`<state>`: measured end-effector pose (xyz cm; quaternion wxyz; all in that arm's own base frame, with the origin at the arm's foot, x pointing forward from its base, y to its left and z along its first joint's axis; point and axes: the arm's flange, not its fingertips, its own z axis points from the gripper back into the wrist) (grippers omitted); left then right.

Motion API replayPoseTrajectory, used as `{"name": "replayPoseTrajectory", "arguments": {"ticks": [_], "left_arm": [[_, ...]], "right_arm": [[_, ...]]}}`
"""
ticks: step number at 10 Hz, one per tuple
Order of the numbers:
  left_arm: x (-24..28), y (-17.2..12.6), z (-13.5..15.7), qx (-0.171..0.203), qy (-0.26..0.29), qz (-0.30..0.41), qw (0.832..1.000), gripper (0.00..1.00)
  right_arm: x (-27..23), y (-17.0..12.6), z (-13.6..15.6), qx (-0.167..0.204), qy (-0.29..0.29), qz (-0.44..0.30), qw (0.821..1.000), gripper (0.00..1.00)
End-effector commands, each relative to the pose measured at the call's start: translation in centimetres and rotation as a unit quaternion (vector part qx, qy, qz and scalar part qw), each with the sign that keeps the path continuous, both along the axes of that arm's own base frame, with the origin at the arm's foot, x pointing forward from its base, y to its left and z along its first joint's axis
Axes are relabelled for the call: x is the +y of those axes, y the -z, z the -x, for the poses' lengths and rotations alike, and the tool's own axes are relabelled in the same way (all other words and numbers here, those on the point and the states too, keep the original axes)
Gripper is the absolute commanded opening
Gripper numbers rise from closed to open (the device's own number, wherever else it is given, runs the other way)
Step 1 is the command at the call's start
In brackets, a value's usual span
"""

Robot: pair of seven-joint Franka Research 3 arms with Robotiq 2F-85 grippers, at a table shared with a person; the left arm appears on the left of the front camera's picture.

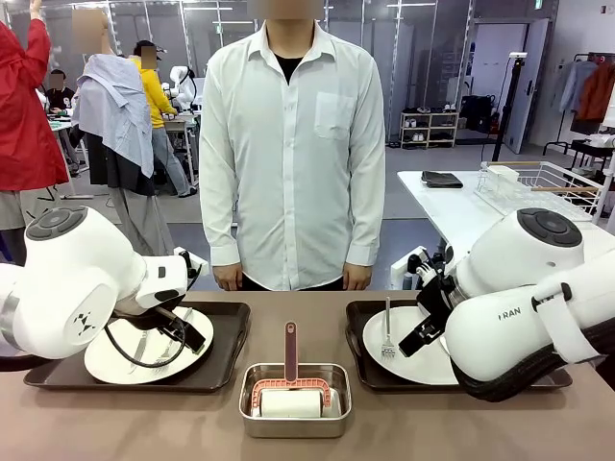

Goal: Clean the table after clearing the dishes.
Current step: When the left (or right) Handle tray is removed, use the left hand (or right hand) to clean the left (or right) side of the table with the Lint Roller.

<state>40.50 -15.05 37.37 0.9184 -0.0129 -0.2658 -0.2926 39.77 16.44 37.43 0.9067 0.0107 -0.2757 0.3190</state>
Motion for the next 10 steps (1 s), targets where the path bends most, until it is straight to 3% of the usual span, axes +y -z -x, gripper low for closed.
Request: {"name": "replayPoseTrajectory", "arguments": {"ticks": [1, 4, 6, 8, 10], "left_arm": [[0.2, -1.6, -1.4, 0.010, 0.009, -0.014, 1.000, 1.00], [2.8, -5.1, -3.3, 0.072, 0.042, 0.052, 0.995, 1.00], [6.4, -8.1, -4.0, 0.078, 0.042, 0.146, 0.985, 1.00], [11.8, -10.5, -2.7, 0.081, 0.027, 0.288, 0.954, 1.00], [17.8, -10.7, -0.8, 0.073, -0.023, 0.377, 0.923, 1.00]], "right_arm": [[-0.6, -2.5, -1.3, 0.026, -0.014, -0.025, 0.999, 1.00], [-2.4, -7.6, -4.0, 0.078, 0.003, -0.105, 0.991, 1.00], [-5.7, -10.9, -4.9, 0.105, 0.034, -0.194, 0.975, 1.00], [-10.5, -13.0, -2.5, 0.107, 0.077, -0.286, 0.949, 1.00], [-16.1, -14.0, 1.0, 0.087, 0.101, -0.375, 0.917, 1.00]]}}
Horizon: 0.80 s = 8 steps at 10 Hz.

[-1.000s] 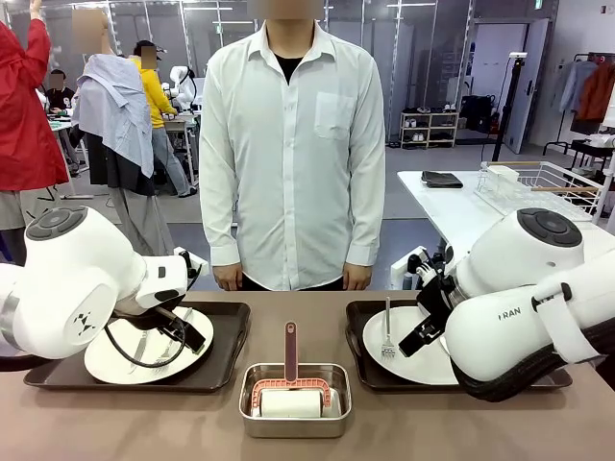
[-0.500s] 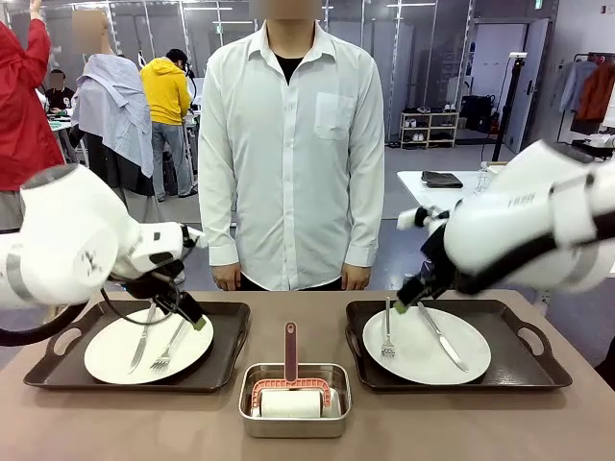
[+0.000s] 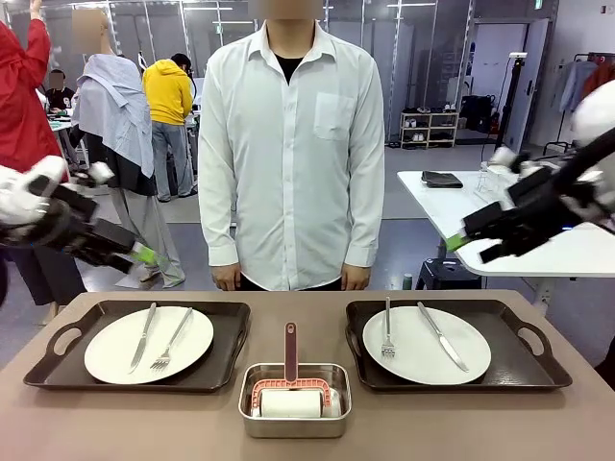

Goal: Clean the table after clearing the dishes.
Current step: When the left (or right) Handle tray is removed, use the left hand (or right hand) to clean the left (or right) side of the table with the Lint Roller.

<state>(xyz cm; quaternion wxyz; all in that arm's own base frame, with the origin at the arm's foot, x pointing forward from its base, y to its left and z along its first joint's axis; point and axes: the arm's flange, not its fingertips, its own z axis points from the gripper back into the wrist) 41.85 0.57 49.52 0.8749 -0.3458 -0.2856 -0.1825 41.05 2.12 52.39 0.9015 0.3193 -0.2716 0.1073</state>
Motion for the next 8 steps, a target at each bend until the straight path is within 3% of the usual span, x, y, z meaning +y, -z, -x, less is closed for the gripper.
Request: {"name": "replayPoseTrajectory", "arguments": {"ticks": [1, 3, 5, 7, 8], "left_arm": [[5.6, 1.4, 2.2, 0.011, -0.051, 0.089, 0.995, 1.00], [12.6, 2.1, 6.1, 0.004, -0.124, 0.166, 0.978, 1.00], [18.9, 3.5, 10.4, -0.010, -0.214, 0.218, 0.952, 1.00], [24.3, 4.9, 14.6, -0.005, -0.318, 0.262, 0.911, 1.00], [25.9, 4.9, 16.3, -0.006, -0.373, 0.273, 0.887, 1.00]], "right_arm": [[-5.0, 0.4, 5.1, -0.036, 0.037, -0.065, 0.997, 1.00], [-12.7, 0.0, 8.6, -0.049, 0.102, -0.169, 0.979, 1.00], [-20.2, 1.2, 9.7, -0.042, 0.133, -0.247, 0.959, 1.00], [-26.0, 3.6, 9.9, -0.028, 0.216, -0.288, 0.933, 1.00], [-26.9, 4.0, 10.5, -0.032, 0.224, -0.293, 0.929, 1.00]]}}
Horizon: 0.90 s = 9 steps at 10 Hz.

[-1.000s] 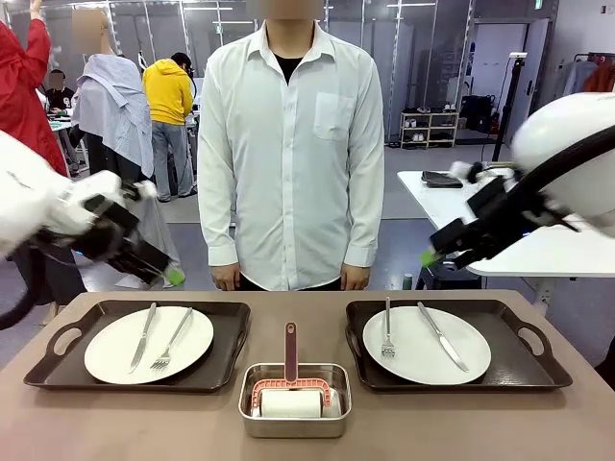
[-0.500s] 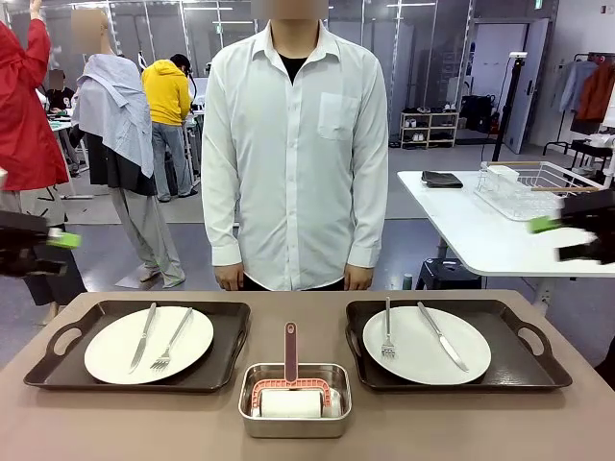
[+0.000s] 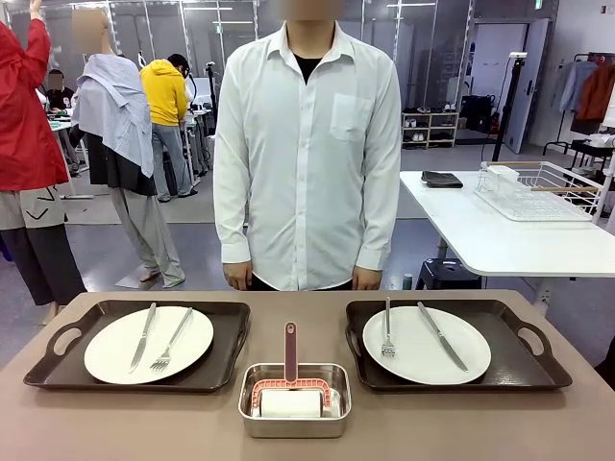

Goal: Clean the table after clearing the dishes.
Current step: When the left (or right) Handle tray is removed, use the left hand (or right hand) to clean the left (or right) side of the table with the Lint Roller.

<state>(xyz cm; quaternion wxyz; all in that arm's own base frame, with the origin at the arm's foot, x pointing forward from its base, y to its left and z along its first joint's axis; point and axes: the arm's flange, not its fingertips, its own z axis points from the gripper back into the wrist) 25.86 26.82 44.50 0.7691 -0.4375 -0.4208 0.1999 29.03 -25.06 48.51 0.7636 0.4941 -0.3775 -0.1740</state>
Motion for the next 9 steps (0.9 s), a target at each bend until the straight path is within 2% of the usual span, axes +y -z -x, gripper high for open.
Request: {"name": "replayPoseTrajectory", "arguments": {"ticks": [1, 2, 3, 9], "left_arm": [[0.0, -0.5, 0.8, 0.000, -0.068, 0.021, 0.997, 1.00], [-0.9, -0.7, -0.6, 0.012, -0.055, -0.009, 0.998, 1.00], [1.5, 0.0, 1.4, 0.002, -0.038, 0.012, 0.999, 1.00], [1.5, 0.0, 1.4, 0.002, -0.038, 0.012, 0.999, 1.00]], "right_arm": [[0.1, 0.0, -1.2, -0.008, 0.003, 0.007, 1.000, 1.00], [0.5, 0.1, -1.4, -0.009, -0.007, 0.015, 1.000, 1.00], [-0.9, 0.7, -0.4, 0.004, 0.011, -0.007, 1.000, 1.00], [-0.9, 0.7, -0.4, 0.004, 0.011, -0.007, 1.000, 1.00]]}}
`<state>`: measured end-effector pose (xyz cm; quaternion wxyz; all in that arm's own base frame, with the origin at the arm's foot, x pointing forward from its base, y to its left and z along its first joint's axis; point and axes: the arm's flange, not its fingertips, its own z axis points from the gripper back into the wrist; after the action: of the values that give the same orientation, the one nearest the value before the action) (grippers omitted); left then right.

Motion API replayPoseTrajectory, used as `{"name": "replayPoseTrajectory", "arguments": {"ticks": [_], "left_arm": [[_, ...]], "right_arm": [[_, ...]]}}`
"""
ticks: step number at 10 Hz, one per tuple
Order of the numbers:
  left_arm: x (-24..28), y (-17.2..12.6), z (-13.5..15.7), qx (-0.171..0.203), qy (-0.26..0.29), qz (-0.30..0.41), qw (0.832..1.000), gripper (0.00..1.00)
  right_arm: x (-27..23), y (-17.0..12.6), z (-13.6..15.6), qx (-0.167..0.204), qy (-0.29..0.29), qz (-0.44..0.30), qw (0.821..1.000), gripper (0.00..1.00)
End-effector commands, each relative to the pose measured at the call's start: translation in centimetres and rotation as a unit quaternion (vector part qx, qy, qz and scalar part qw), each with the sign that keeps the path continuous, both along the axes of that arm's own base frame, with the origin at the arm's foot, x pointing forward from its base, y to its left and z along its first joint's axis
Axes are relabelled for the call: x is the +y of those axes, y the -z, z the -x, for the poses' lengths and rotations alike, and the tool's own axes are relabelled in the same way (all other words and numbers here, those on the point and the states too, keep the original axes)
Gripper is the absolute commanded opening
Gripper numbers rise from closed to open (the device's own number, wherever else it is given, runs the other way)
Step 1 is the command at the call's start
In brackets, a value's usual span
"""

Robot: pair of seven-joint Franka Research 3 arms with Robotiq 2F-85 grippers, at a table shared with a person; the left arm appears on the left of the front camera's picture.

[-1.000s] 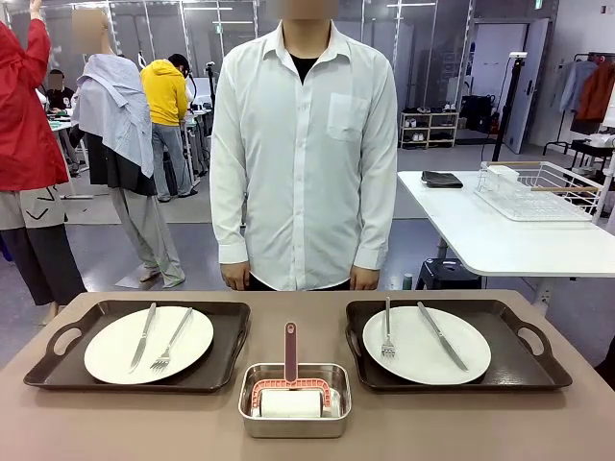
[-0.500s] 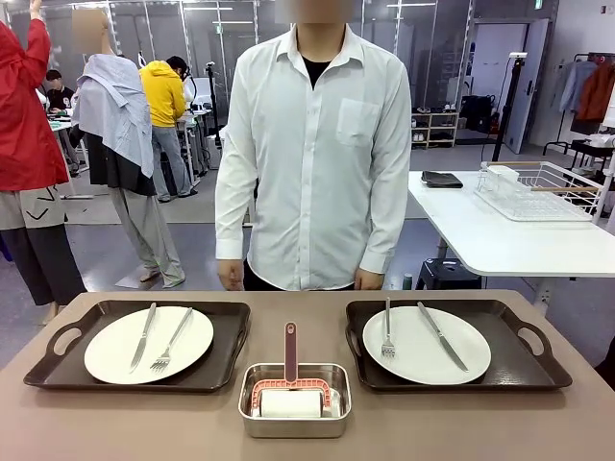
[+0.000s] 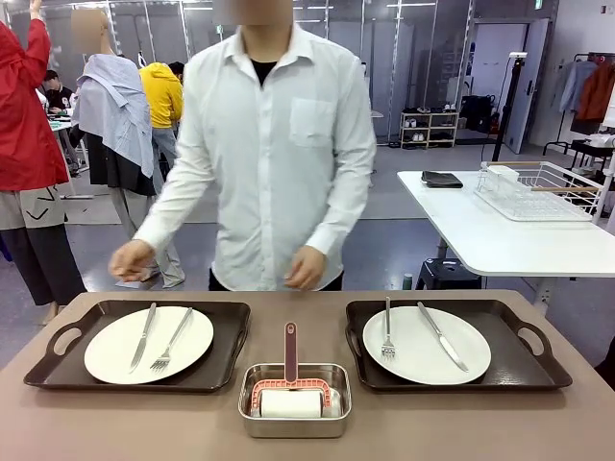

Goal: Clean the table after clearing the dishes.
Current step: When the left (or right) Handle tray is removed, use the left hand (or right hand) to clean the left (or right) side of the table with the Lint Roller.

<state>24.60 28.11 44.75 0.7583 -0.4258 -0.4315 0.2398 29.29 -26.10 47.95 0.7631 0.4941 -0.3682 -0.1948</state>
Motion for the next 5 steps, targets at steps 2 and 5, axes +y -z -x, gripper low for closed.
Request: {"name": "replayPoseTrajectory", "arguments": {"ticks": [2, 5], "left_arm": [[0.25, 0.26, 0.15, -0.005, 0.004, 0.002, 1.000, 1.00], [0.25, 0.26, 0.15, -0.005, 0.004, 0.002, 1.000, 1.00]], "right_arm": [[0.15, 0.11, -0.10, -0.013, 0.000, 0.003, 1.000, 1.00], [0.15, 0.11, -0.10, -0.013, 0.000, 0.003, 1.000, 1.00]]}}
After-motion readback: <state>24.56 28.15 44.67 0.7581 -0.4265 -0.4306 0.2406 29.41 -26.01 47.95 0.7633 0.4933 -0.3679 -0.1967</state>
